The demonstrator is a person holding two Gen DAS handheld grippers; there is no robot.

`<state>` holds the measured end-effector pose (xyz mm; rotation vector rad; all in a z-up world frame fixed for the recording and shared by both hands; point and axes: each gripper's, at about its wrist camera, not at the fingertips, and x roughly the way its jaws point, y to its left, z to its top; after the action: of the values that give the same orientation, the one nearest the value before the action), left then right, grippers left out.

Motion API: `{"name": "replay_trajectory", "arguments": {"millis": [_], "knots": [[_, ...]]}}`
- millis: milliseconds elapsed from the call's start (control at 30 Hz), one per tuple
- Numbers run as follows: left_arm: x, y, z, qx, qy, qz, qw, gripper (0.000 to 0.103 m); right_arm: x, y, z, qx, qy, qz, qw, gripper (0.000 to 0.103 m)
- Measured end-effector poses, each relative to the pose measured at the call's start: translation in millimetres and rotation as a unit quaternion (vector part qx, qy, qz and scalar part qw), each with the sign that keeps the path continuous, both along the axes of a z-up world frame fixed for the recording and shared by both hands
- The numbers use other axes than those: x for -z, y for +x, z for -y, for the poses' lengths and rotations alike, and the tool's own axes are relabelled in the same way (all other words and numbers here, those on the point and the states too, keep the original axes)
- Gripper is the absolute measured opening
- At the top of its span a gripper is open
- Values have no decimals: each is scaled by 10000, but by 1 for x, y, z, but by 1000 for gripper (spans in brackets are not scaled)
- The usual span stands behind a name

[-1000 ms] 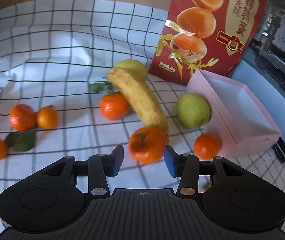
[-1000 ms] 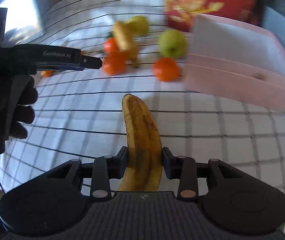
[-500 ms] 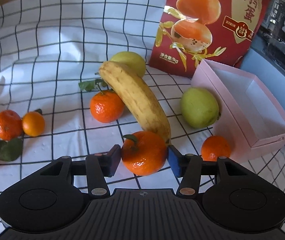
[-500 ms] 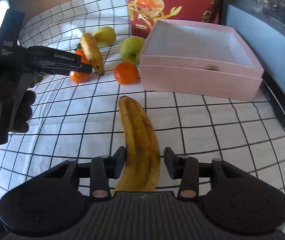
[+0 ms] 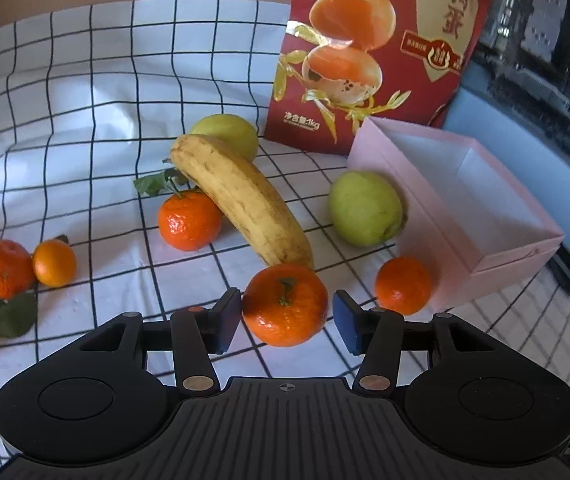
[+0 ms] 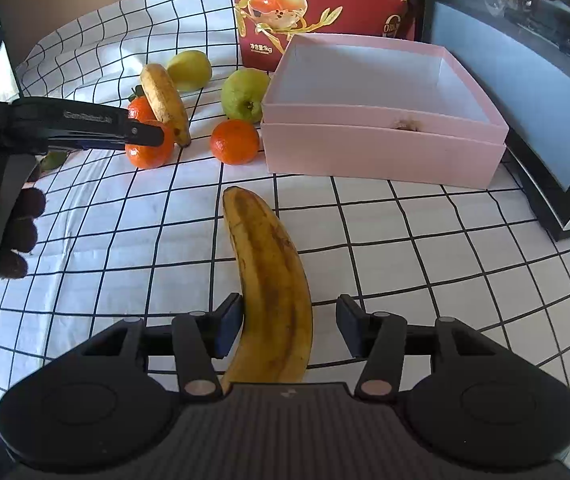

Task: Organize fruits
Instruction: 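Grasp a large mandarin with the left gripper while the right gripper holds the banana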

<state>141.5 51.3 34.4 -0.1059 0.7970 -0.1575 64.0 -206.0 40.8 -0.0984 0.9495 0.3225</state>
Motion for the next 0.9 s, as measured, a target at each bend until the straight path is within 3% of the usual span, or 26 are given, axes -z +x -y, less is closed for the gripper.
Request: {"name": "replay_trajectory", "arguments": {"millis": [267, 400, 467, 500, 600, 667, 900], "knots": [[7, 11, -9, -178, -287, -171, 9993, 56, 6, -4, -7, -111, -102, -64, 9999, 51], [1, 4, -9, -53, -338, -47, 9994, 53, 7, -7, 0, 64, -17, -14, 10000, 51], [-4, -3, -4, 57, -276, 42, 9996, 49, 7, -7, 1, 51, 8, 16, 10000, 51], [-7, -8, -2, 106, -235, 129, 9996, 37, 7, -7, 0, 17, -12, 49, 10000, 50], [-16, -26, 8, 346, -263, 201, 9989, 35, 5, -5, -6, -198, -56, 113, 9997, 37], [-16, -39, 14, 559, -314, 217, 9977, 15, 4, -4, -8, -296, -139, 104, 9994, 37], [-18, -45, 24, 492, -17, 289, 9984, 22, 3, -3, -2, -389, -67, 119, 9992, 36]]}}
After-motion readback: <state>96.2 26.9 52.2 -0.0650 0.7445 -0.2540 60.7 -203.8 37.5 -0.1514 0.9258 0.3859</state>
